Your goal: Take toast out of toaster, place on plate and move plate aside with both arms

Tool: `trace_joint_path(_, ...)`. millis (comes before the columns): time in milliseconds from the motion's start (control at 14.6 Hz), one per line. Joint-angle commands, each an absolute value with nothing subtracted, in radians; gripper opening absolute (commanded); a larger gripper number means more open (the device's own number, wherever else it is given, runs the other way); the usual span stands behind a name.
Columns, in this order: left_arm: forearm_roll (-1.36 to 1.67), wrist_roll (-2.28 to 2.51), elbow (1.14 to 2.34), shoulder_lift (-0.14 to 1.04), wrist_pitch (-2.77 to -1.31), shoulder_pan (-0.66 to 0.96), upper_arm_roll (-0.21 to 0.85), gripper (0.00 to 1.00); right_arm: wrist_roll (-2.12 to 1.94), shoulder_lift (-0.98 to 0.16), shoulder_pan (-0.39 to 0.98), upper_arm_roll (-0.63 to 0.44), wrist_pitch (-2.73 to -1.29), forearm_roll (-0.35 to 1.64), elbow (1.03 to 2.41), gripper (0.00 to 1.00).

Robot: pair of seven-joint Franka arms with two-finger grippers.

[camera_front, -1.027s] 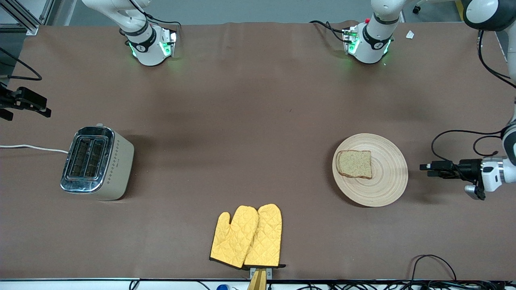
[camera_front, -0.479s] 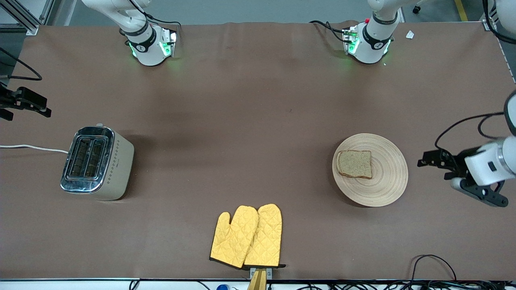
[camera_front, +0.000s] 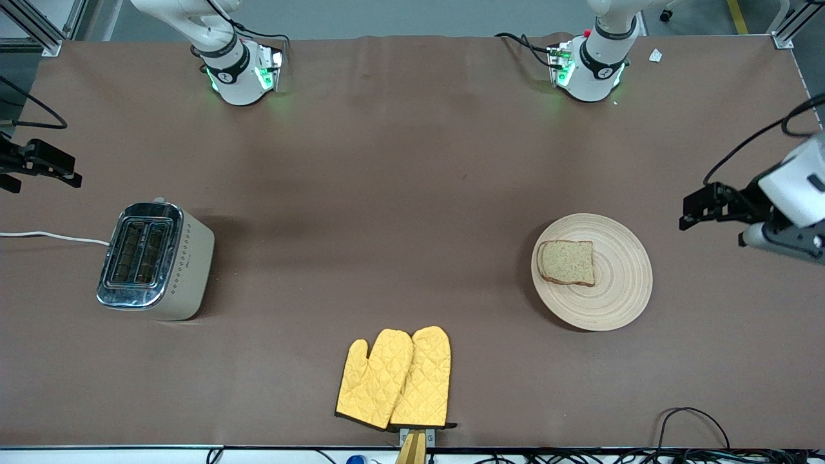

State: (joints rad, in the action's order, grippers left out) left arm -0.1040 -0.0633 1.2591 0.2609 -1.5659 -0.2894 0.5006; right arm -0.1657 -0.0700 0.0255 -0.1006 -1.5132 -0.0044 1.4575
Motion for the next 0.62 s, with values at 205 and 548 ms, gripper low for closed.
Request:
trace_joint_path(205,-0.129,-0.034,1.285,0.222,-1.5,-0.295,0.492,1.0,-0.169,-0.049,0.002,-0.086,-1.522,-0.011,1.48,1.0)
trace_joint_path(548,-0.103,0.003,1.334,0.154,-1.503,-0.201,0.363,1.0,-0.17,-0.049,-0.081,0.009,-1.522,-0.012,1.479,1.0)
